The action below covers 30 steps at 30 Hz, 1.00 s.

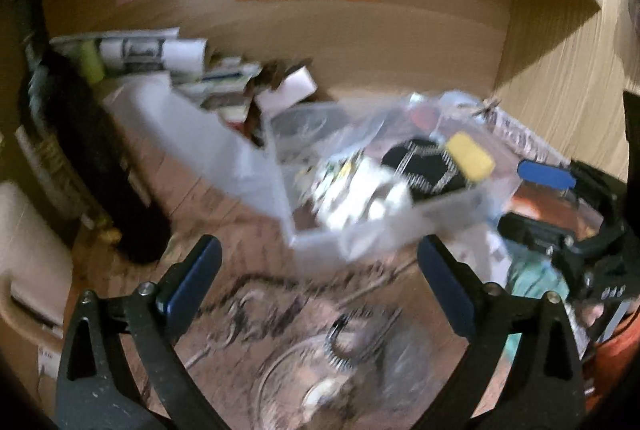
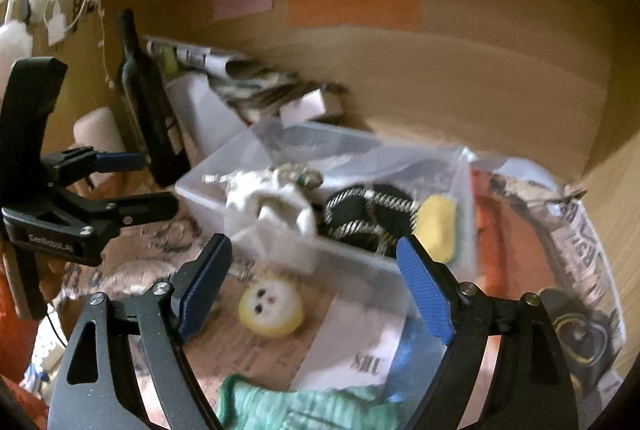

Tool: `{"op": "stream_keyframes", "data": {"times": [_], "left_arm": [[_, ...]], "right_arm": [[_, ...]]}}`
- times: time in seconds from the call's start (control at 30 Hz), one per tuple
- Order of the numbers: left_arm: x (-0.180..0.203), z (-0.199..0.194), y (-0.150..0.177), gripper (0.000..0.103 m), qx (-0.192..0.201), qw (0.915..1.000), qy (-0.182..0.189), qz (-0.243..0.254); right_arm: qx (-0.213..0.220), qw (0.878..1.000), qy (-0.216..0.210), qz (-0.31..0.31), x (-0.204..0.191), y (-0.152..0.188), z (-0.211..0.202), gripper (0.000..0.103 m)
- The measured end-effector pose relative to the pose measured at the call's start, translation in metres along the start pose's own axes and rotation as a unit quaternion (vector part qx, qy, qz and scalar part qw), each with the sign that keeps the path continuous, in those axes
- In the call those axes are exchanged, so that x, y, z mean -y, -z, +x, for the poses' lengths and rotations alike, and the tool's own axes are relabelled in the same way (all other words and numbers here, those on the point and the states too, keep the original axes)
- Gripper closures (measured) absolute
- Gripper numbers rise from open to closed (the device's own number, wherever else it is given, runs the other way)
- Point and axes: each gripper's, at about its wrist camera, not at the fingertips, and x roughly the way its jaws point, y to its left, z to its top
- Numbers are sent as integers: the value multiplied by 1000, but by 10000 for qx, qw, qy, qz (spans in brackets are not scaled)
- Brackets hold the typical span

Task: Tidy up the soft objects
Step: 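Grasp the yellow fuzzy ball with the right tool while the left tool grasps the metal chain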

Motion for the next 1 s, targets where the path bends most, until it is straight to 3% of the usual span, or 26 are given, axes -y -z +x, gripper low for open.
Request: {"op": "stream_keyframes", "data": {"times": [0.27,0.43,0.47,0.53,0.7,0.73,0.9,0.97,1.0], "left_arm": [[-11,7,47,4,-602,9981,88,-64],[-10,17,56,6,-721,9971,220,-140],[-10,19,56,10,-697,9971,248,-174],[-10,24,54,29,-740,9964,370,-191],[-6,34,50,59,-789,9957,463,-172],[-5,36,49,63,-810,9954,474,-164],[3,42,45,64,-768,9962,411,-26],[6,44,42,75,-741,9964,411,57],[8,46,41,85,-748,9963,416,100]], "right_arm": [[-428,9989,-178,116,-6,21,20,21],[-651,9976,-230,112,-9,27,30,21],[-681,9973,-256,113,-10,27,32,21],[-737,9968,-280,94,-11,28,35,22],[-968,9944,-394,127,-12,31,49,44],[-1013,9938,-428,143,-12,31,51,46],[-1089,9926,-532,124,-13,34,55,59],[-1095,9924,-547,122,-13,35,56,62],[-1063,9928,-542,127,-13,35,54,62]]}}
